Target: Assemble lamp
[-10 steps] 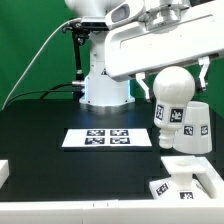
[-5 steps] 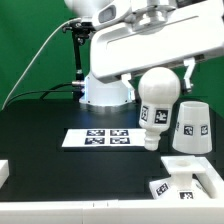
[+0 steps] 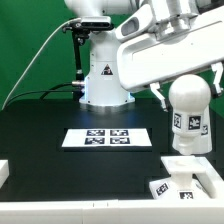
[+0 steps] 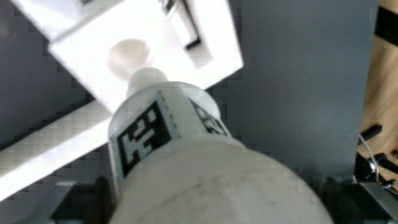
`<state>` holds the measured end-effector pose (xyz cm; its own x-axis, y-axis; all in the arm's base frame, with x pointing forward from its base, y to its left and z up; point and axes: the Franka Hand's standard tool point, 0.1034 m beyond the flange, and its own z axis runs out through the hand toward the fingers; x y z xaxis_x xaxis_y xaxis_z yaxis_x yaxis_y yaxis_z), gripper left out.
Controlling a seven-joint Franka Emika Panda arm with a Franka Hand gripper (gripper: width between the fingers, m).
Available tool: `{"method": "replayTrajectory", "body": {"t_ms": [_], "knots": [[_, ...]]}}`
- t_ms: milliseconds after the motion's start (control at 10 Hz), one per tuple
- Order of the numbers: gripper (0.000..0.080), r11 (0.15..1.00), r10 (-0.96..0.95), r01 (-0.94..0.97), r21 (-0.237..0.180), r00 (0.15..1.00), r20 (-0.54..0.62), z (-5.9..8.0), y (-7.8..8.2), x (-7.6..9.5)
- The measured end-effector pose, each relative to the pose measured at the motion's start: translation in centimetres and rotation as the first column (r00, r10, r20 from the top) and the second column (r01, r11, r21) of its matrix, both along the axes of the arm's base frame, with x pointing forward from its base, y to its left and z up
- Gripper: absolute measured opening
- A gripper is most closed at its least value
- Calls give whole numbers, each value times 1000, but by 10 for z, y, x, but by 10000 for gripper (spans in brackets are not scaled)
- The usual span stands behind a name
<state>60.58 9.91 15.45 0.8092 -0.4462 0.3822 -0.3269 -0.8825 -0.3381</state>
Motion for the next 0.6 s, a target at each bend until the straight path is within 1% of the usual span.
{"method": "replayTrajectory", "body": {"t_ms": [200,300,400,500,600], "knots": [[573,1000,0,0,0,1000,-1,-1,0,0],[573,1000,2,-2,-3,1000,-3,-2,-2,0],[573,1000,-2,2,-6,1000,-9,-7,-10,-1],[573,1000,-9,9,-4,1000,-15,-11,-13,-1],[573,1000,-6,6,-10,1000,-9,-15,-18,-1]]}}
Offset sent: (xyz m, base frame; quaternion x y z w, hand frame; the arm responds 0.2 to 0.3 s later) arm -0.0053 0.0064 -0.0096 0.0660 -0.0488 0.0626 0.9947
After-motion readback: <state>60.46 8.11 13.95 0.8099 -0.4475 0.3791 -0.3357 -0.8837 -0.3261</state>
